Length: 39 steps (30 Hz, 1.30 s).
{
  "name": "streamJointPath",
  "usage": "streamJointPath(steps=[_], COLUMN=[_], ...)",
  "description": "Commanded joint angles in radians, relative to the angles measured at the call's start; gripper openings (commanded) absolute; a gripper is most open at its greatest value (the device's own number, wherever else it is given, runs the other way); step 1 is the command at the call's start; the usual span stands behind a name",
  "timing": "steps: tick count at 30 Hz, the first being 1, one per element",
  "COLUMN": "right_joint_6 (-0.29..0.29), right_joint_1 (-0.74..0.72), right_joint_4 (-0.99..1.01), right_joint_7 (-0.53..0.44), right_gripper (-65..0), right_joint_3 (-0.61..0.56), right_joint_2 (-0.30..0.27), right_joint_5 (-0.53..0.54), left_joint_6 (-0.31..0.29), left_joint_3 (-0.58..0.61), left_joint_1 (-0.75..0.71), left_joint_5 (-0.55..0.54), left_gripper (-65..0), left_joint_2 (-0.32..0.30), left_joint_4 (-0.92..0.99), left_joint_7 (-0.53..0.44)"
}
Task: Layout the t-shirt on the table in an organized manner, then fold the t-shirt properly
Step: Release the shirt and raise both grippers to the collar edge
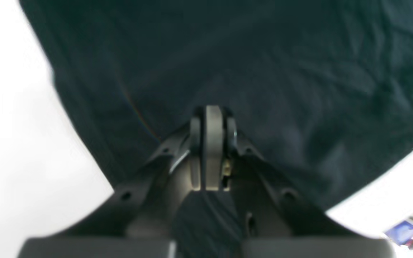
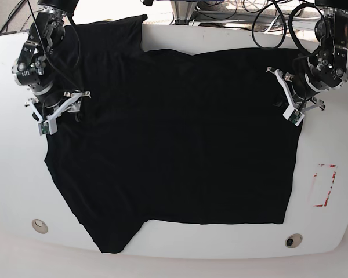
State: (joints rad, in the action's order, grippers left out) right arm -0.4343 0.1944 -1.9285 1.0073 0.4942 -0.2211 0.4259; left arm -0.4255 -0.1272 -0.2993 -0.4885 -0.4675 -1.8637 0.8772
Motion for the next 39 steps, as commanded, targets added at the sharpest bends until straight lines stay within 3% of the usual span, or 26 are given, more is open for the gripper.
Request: streamJointPath(steps=[1,3,6,8,10,14,19,24,32,39], right_joint_6=[-0.002,-0.002,-0.002,-0.002,-0.002,-0.002,-0.002,-0.034,-0.065,-0.090], right_joint_1=[0.050,0.081,0.135,0.165,0.195,0.238,0.267,0.270,0.265,0.262], right_joint_4=[-0.019,-0.019,-0.018,-0.018,-0.016,-0.016,-0.002,0.096,0.255,0.343], right_joint_7=[0.000,0.002,0.011,0.012,0.012,0.012,0.012,0.012,0.008,0.008], right_gripper=[-25.7,-25.5,-25.5,-25.4,-23.3,-14.3,-6.3,-7.6,-7.6,-7.6], right_joint_3=[0.083,0.123,0.186,0.214,0.240,0.281,0.346,0.386,0.386,0.386], right_joint_2=[-0.007,-0.007,-0.005,-0.005,-0.005,-0.004,0.010,0.013,-0.034,-0.074], right_joint_5=[0.092,0.149,0.241,0.287,0.322,0.357,0.365,0.365,0.364,0.359], left_joint_6=[0.001,-0.009,-0.088,-0.141,-0.183,-0.198,-0.203,-0.273,-0.273,-0.273], left_joint_3=[-0.032,-0.041,-0.055,-0.075,-0.099,-0.147,-0.167,-0.239,-0.351,-0.473], left_joint_1=[-0.007,-0.008,-0.022,-0.036,-0.039,-0.047,-0.070,-0.110,-0.174,-0.209], left_joint_5=[-0.005,-0.005,-0.005,-0.005,-0.005,-0.005,-0.006,-0.006,-0.006,-0.006], left_gripper=[-65.0,-65.0,-59.9,-52.5,-40.6,-25.0,-24.3,-24.3,-24.3,-24.3], left_joint_2=[0.002,0.011,0.017,0.019,0.034,0.065,0.065,0.066,0.071,0.123], left_joint_4=[-0.024,-0.024,-0.024,-0.024,-0.024,-0.034,-0.058,-0.095,-0.123,-0.119], left_joint_7=[0.001,0.007,0.007,0.007,0.007,0.009,0.009,0.009,0.009,0.009])
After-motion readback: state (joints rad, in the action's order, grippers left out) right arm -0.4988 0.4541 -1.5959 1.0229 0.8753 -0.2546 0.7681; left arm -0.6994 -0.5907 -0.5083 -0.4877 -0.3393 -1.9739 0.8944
